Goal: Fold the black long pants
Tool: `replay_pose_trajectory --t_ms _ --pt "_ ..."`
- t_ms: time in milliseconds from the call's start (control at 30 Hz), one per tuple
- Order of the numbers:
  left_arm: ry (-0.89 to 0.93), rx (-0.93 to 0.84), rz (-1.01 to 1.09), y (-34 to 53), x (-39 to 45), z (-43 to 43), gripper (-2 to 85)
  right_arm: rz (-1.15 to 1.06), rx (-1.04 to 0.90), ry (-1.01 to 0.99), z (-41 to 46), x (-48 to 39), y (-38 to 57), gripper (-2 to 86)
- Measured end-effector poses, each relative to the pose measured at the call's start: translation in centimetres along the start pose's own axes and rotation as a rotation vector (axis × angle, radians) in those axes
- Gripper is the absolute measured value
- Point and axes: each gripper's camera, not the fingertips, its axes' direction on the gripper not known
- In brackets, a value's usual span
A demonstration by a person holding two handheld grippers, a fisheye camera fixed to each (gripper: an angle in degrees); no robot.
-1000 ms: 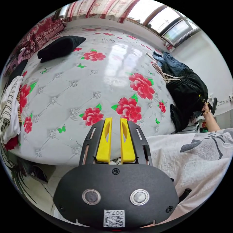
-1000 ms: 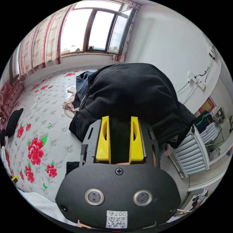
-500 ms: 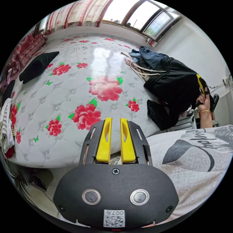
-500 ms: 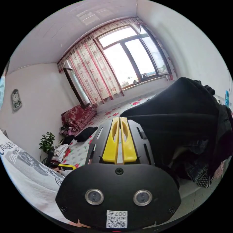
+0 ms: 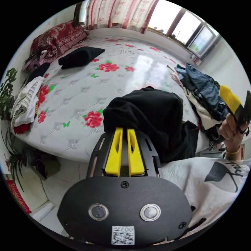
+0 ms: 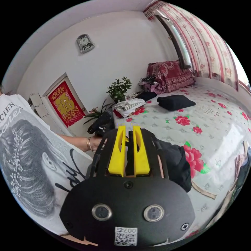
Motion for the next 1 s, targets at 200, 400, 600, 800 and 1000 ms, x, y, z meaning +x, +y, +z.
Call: replay_pose_trajectory --t_ms 200,400,600,800,1000 --pt "0.039 0.02 -0.118 3.2 -5.6 -1.9 6.3 0.408 -0.176 0.304 -2.2 6.6 11.0 6.3" --pt "0.067 0.107 -0.082 0.1 -8.5 -4.8 8.2 0.625 -0.1 0.355 -2.8 7.3 14.6 8.9" --pt "0.266 -0.029 0.193 -8.3 -2.5 -0.5 13.5 0.559 -0.203 0.193 7.3 6.7 9.8 9.7" --pt "0.173 -0.355 0.439 -12.7 6.8 7.0 6.2 0.57 -0.381 0.237 12.5 6.5 8.4 2.9" --pt "0.302 -0.024 0.248 -10.5 1.5 -2.2 -0.2 0.462 -0.045 0.463 0.2 2.5 4.3 0.3"
